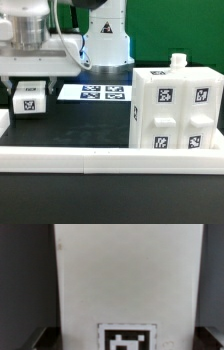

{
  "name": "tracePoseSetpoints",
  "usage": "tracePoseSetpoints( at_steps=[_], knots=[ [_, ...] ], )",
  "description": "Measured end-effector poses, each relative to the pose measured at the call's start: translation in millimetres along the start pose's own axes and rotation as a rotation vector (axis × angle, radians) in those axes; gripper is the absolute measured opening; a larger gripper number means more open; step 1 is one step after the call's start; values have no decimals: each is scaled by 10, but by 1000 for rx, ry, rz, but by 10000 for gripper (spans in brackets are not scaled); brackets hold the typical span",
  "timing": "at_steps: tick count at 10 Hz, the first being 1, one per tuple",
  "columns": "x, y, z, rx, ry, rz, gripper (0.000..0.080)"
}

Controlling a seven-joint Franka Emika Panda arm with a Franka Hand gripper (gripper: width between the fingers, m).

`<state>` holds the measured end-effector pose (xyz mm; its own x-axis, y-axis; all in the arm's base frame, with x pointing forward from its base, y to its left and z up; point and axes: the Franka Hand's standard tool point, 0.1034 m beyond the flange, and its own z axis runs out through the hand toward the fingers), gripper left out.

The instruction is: Assemble cabinet

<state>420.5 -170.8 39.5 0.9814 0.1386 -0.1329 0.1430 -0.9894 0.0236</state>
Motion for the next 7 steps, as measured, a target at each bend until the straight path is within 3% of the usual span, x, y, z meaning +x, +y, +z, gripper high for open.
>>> tracePoseSetpoints(
  at_steps=[3,4,7],
  knots=[
    [161,-220,-547,35,8,-15,558],
    [271,-317,-752,29,40,-25,558],
    [536,-679,-1071,26,50,57,558]
  ],
)
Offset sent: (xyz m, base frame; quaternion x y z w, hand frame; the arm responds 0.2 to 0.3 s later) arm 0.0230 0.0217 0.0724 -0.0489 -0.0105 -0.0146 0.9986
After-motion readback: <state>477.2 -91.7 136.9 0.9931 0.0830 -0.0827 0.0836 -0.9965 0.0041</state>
